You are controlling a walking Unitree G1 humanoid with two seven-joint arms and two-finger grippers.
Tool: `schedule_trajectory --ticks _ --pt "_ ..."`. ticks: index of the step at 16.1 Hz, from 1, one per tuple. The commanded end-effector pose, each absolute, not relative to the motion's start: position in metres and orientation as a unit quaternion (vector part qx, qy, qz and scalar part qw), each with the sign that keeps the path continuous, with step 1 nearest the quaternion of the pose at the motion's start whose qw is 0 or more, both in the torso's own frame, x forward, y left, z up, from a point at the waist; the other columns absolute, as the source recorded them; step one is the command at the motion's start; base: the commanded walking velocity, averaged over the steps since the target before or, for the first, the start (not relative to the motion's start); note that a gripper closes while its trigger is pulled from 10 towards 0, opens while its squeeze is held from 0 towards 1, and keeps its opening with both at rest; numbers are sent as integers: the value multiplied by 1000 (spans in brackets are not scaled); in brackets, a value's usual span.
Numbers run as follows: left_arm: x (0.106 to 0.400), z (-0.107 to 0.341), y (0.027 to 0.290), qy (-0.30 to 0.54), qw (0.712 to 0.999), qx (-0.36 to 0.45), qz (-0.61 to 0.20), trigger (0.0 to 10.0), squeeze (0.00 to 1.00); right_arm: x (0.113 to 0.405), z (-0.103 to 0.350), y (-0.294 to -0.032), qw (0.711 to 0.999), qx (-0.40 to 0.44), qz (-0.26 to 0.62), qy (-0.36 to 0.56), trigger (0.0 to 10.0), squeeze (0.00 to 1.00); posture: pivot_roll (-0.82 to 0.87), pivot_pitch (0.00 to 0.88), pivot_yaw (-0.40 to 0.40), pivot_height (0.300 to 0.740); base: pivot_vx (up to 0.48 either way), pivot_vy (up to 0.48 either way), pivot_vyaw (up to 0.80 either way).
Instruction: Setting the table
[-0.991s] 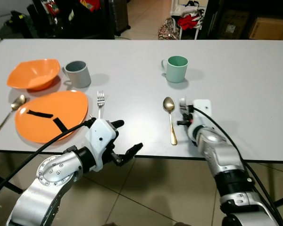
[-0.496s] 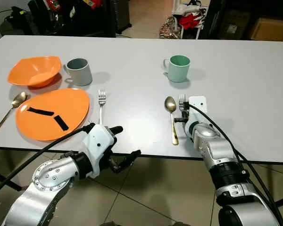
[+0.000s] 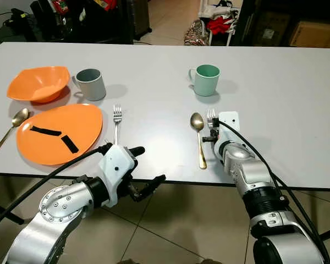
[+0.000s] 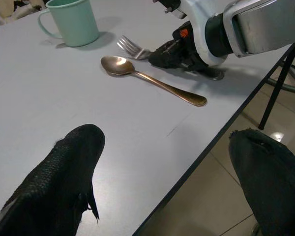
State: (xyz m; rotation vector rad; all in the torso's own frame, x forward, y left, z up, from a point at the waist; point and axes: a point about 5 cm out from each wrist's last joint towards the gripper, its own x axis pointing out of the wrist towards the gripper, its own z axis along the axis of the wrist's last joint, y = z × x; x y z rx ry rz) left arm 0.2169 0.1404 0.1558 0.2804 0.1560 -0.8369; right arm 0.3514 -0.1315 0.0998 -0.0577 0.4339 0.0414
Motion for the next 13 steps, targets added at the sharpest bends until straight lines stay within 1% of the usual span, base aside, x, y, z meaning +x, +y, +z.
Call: schedule_trajectory --ticks 1,5,8,10,12,13 --pt "216 156 141 79 899 141 -406 10000 0 351 95 -129 972 -25 27 232 10000 1000 6 52 21 740 0 0 0" --pt "217 158 141 73 903 135 -401 10000 0 346 106 -127 976 -17 35 215 10000 1000 13 39 15 740 0 0 0" --pt "219 164 143 59 912 124 -387 10000 0 338 139 -130 986 -7 51 159 10000 1000 13 26 10 740 0 0 0" --pt "224 174 145 26 932 121 -341 10000 0 311 174 -139 994 12 69 88 10000 1000 8 9 14 740 0 0 0" --pt "230 175 147 22 950 124 -285 10000 0 298 176 -142 995 19 79 61 10000 1000 3 4 29 740 0 0 0" --pt "236 177 146 13 965 115 -234 10000 0 284 166 -147 994 19 77 69 10000 1000 3 1 34 740 0 0 0"
